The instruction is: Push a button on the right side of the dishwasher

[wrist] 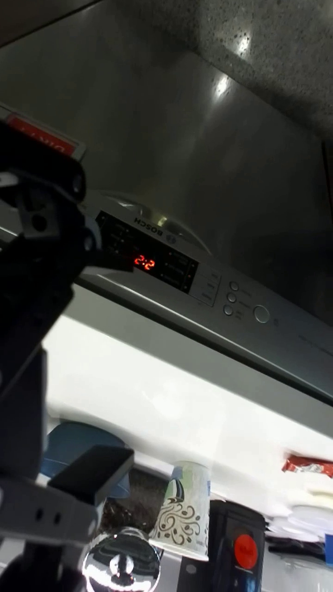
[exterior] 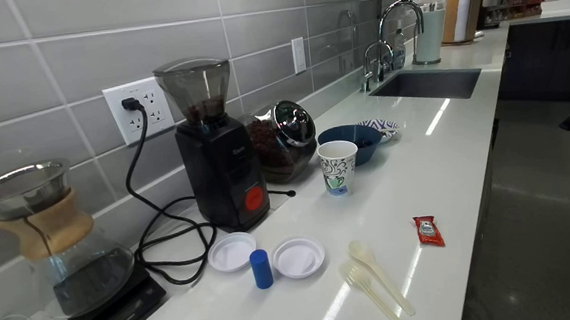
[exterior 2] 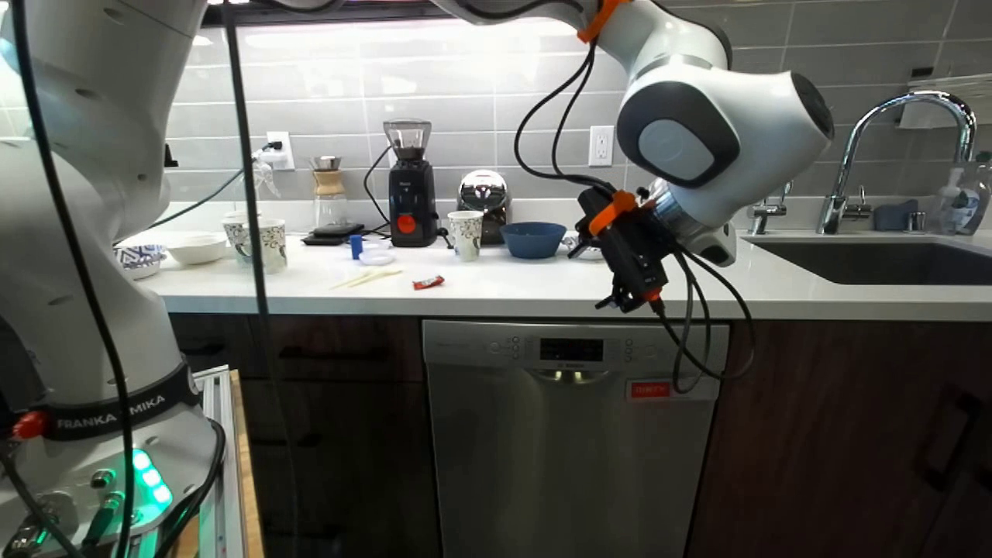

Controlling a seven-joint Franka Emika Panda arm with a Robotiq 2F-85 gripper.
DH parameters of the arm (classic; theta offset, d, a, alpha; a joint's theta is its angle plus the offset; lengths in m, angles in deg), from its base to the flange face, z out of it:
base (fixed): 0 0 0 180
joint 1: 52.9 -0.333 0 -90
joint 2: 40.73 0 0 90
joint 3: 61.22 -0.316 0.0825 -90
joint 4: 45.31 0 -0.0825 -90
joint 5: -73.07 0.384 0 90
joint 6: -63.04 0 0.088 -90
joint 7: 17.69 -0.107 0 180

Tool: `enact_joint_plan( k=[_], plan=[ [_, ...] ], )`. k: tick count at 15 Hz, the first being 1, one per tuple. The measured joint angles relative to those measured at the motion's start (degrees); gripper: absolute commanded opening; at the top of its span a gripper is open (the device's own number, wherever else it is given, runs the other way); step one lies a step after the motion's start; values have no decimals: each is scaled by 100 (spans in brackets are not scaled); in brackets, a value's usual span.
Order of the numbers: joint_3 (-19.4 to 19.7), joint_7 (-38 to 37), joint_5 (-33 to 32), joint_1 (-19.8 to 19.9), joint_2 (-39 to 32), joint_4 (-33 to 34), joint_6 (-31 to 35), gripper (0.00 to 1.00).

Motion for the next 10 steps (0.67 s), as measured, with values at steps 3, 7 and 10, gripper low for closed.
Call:
enact_joint_plan(
  k=[3,7,10],
  plan=[
    [-174,74,283,218,-573,337,-8,46],
    [-372,75,704,501,-1337,911,-79,19],
    [-455,67,946,604,-1802,1326,-79,1]
  ],
)
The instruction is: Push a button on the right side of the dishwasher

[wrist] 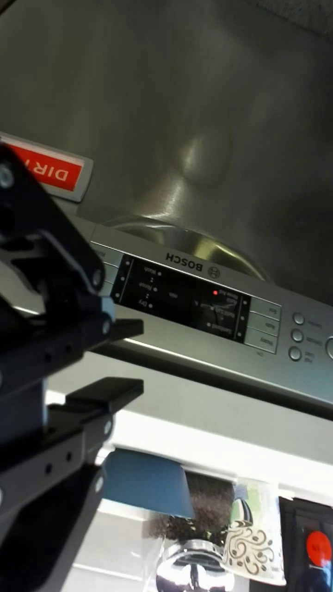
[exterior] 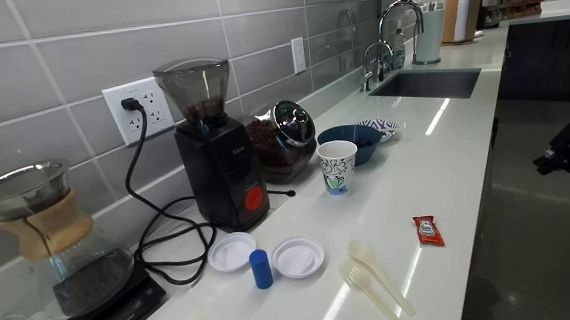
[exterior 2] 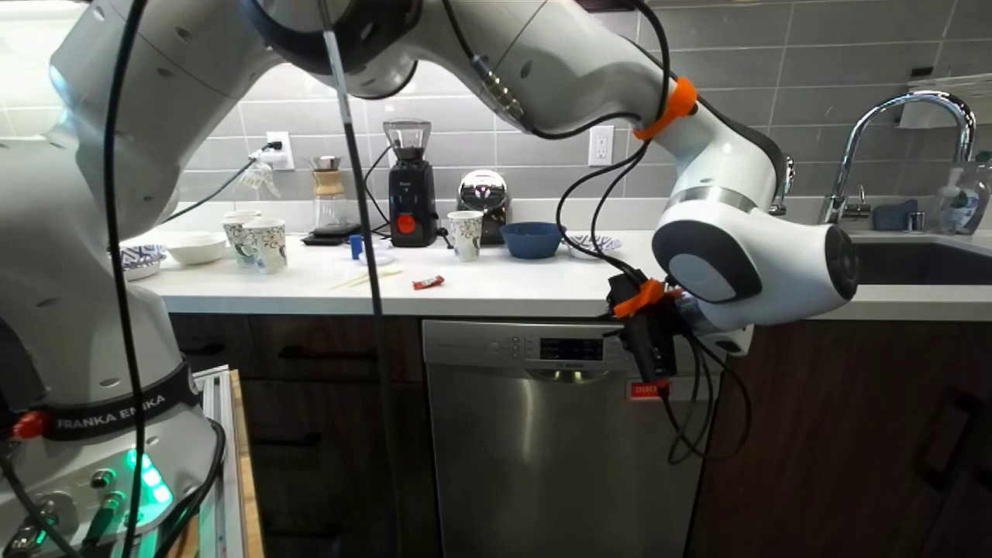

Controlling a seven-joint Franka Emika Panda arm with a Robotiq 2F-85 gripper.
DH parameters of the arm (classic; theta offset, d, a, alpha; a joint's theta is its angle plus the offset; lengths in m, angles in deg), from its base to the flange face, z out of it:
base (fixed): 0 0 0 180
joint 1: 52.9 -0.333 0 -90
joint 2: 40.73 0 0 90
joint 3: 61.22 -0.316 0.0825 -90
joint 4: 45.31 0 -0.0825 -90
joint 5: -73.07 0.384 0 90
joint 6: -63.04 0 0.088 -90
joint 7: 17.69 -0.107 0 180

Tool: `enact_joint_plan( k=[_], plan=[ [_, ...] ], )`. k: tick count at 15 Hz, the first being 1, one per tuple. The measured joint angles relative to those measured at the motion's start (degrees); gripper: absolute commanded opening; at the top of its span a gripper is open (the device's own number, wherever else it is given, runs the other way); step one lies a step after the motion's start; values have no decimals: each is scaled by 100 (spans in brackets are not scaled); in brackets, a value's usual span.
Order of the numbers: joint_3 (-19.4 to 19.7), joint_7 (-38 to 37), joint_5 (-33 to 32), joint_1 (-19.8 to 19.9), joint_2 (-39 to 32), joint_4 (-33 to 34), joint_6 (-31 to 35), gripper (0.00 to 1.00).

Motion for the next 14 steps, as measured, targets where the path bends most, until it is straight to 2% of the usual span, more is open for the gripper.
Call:
enact_joint_plan(
  k=[5,10,14],
  plan=[
    [-85,-160,220,39,-616,596,71,0],
    [-223,-531,381,30,-1165,1041,423,0],
    [-359,-797,373,25,-1407,1218,133,1]
  ],
)
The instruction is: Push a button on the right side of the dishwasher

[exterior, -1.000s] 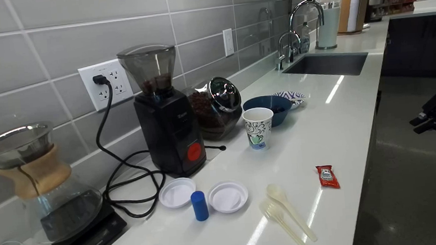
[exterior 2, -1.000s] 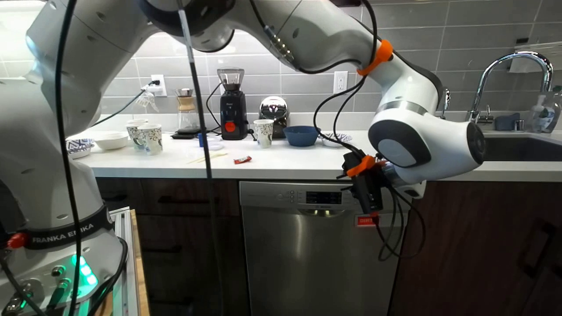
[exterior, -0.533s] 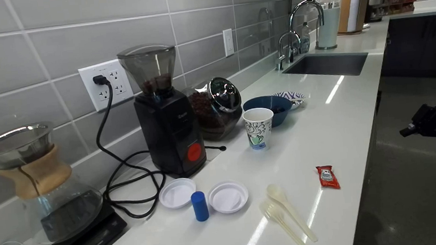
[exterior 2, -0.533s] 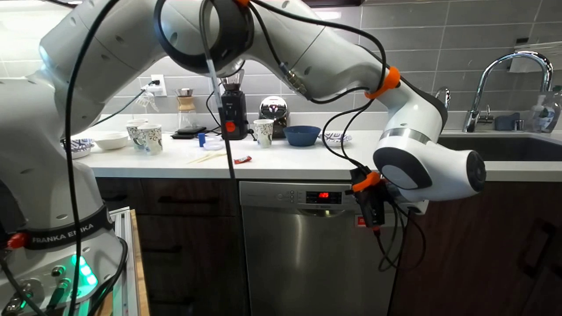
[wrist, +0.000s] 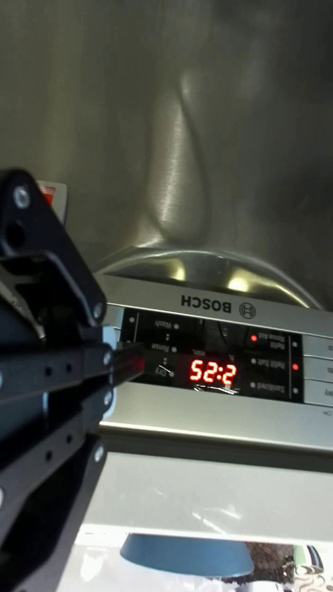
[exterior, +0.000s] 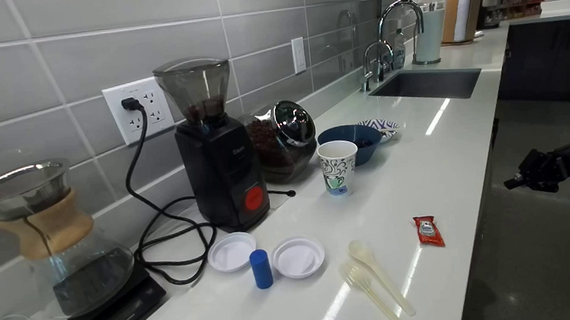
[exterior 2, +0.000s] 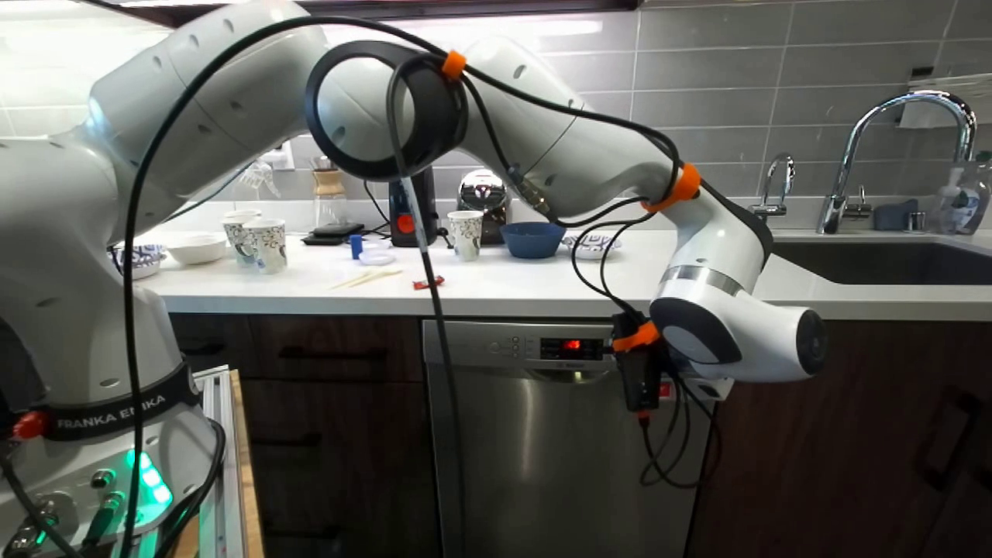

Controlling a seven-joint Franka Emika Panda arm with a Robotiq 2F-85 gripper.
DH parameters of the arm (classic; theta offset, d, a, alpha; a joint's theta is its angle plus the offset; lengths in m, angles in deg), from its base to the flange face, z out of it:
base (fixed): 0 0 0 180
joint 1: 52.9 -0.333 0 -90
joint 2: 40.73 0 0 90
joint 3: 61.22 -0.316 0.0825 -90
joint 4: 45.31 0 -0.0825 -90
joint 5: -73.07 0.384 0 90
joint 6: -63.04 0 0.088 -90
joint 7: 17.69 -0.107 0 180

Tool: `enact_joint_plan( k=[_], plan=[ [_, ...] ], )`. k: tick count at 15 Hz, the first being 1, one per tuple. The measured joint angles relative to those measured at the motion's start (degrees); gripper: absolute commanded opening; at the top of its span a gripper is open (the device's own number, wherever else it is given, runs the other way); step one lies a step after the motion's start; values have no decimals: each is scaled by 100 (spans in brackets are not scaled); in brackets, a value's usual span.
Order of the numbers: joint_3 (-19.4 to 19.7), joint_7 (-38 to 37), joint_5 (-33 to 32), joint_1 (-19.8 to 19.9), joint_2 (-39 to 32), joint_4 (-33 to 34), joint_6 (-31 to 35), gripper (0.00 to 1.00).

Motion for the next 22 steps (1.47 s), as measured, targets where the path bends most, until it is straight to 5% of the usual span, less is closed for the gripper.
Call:
enact_joint_plan(
  k=[22],
  plan=[
    [-136,-38,-1,-98,-115,72,343,0]
  ],
)
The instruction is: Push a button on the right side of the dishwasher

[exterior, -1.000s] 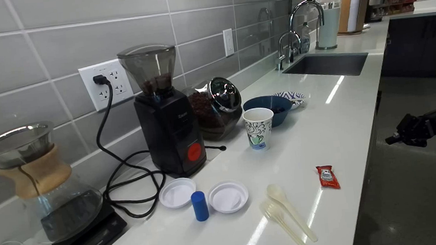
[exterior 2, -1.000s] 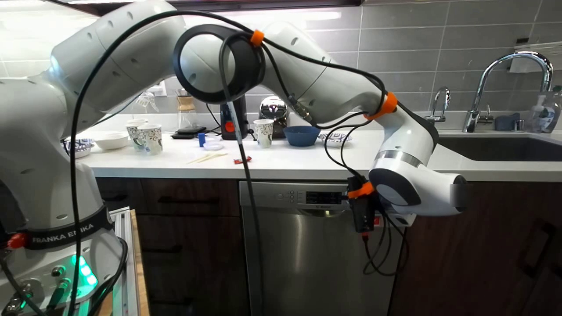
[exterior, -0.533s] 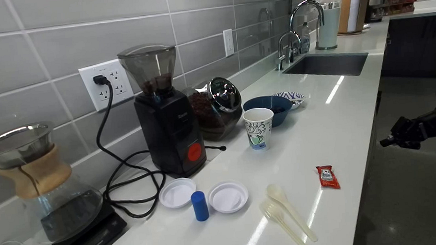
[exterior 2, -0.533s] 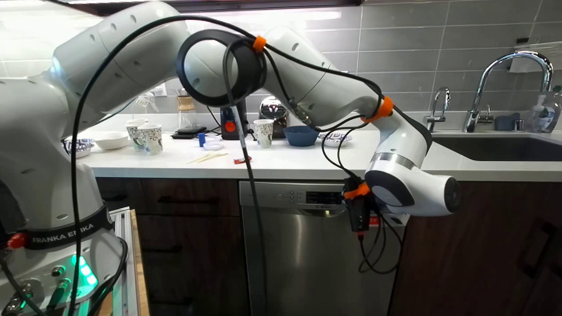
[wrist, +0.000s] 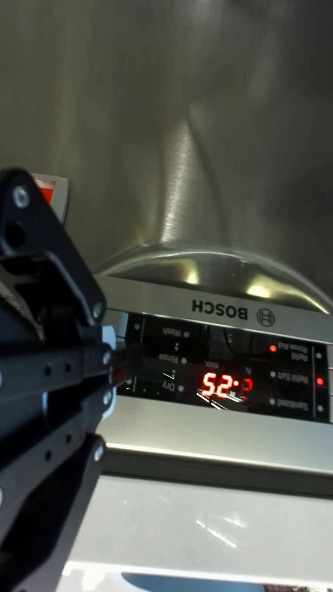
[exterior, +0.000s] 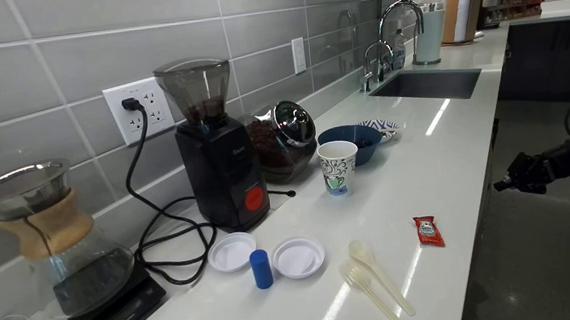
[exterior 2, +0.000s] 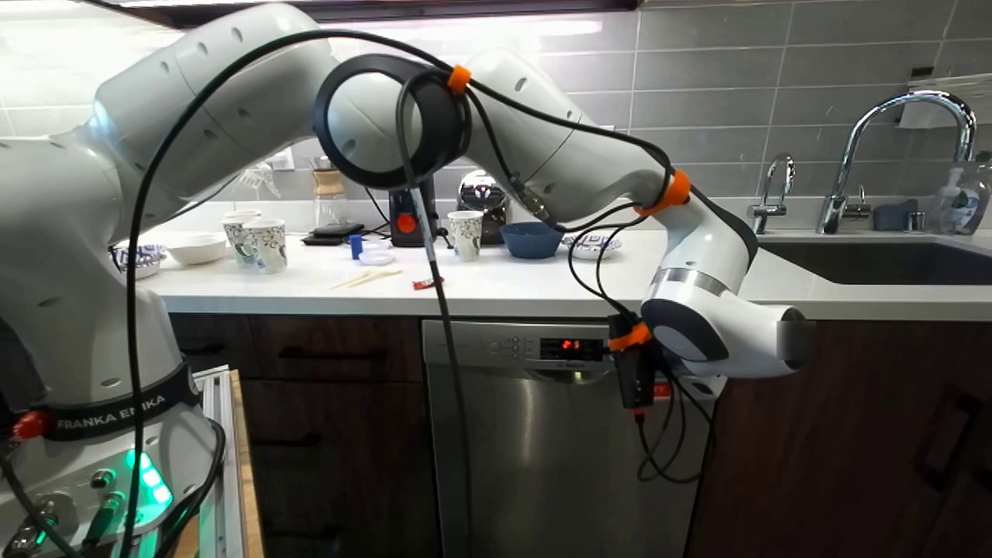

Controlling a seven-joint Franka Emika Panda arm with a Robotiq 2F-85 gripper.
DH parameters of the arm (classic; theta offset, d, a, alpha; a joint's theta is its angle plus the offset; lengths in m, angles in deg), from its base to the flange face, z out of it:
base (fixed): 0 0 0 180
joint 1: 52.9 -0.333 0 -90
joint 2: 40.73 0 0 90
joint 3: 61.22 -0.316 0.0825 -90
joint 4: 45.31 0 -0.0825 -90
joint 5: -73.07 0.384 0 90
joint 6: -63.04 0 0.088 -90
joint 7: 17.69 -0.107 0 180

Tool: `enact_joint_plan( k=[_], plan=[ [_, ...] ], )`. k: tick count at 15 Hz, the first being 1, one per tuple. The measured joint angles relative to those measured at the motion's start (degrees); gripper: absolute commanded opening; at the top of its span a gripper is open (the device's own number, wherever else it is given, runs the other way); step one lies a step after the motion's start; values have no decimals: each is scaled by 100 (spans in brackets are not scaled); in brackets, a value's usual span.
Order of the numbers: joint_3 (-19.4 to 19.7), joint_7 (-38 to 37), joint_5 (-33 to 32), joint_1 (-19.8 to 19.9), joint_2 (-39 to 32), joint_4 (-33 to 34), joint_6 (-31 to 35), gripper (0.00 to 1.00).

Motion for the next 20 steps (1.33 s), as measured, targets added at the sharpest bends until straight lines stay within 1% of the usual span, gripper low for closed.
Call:
enact_joint_plan(
  k=[15,20],
  plan=[
    [-22,-22,-11,-47,24,-12,114,0],
    [100,-214,-13,-128,176,-117,515,0]
  ],
)
